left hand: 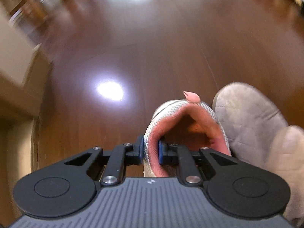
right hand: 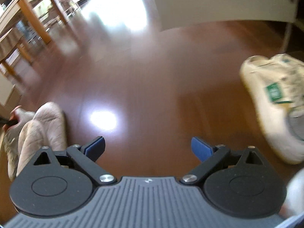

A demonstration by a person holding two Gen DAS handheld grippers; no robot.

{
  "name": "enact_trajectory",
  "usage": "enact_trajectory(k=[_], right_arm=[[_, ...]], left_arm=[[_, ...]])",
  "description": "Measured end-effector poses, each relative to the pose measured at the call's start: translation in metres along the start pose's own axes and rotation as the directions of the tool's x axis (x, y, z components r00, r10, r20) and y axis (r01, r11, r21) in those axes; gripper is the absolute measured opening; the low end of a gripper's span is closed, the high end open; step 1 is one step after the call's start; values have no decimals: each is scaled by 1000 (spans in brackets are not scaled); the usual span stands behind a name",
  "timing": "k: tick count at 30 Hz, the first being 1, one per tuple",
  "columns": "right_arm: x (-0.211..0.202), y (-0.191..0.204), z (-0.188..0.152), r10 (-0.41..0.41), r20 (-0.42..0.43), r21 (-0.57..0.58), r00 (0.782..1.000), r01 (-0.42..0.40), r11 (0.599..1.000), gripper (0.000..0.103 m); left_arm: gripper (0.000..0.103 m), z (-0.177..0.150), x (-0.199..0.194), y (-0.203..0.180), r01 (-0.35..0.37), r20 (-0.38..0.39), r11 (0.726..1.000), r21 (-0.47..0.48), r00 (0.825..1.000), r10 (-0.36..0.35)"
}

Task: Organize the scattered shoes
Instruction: 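Grasp the second orange-collar sneaker by its heel with the left tool, then carry the sneaker beside the first orange-collar sneaker and open the left tool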

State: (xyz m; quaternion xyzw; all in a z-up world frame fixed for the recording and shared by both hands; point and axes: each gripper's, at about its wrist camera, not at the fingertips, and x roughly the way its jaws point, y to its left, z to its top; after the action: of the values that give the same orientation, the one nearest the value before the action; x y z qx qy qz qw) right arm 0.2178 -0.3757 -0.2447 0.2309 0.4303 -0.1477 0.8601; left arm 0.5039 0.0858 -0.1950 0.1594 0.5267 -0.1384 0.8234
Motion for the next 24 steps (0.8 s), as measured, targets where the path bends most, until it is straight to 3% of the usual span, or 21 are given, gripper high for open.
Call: enact_trajectory(k=[7, 11, 13, 17, 20, 24], right_arm=[[-66, -38, -7, 3, 86, 126, 996, -14, 992, 96], [-117, -60, -21, 9, 136, 183, 991, -34, 982, 96], [-150, -78, -35, 10, 160, 223, 987, -46, 974, 97], [-190, -101, -61, -7, 164, 287, 986, -41, 957, 97], [-219, -119, -87, -48, 160, 331, 986, -8, 944, 97], [-240, -145, -125, -125, 95, 364, 988, 82, 928, 98]], left_arm=[[14, -51, -157, -13, 40, 135, 996, -76, 990, -29], [15, -73, -246, -56, 123, 163, 989, -82, 981, -108], [15, -79, -267, -86, 163, 152, 983, -80, 977, -149], [15, -95, -257, -156, 296, 55, 949, -110, 955, -291], [15, -108, -213, -206, 386, -44, 904, -183, 915, -400], [18, -137, -131, -279, 442, -192, 854, -276, 845, -499]])
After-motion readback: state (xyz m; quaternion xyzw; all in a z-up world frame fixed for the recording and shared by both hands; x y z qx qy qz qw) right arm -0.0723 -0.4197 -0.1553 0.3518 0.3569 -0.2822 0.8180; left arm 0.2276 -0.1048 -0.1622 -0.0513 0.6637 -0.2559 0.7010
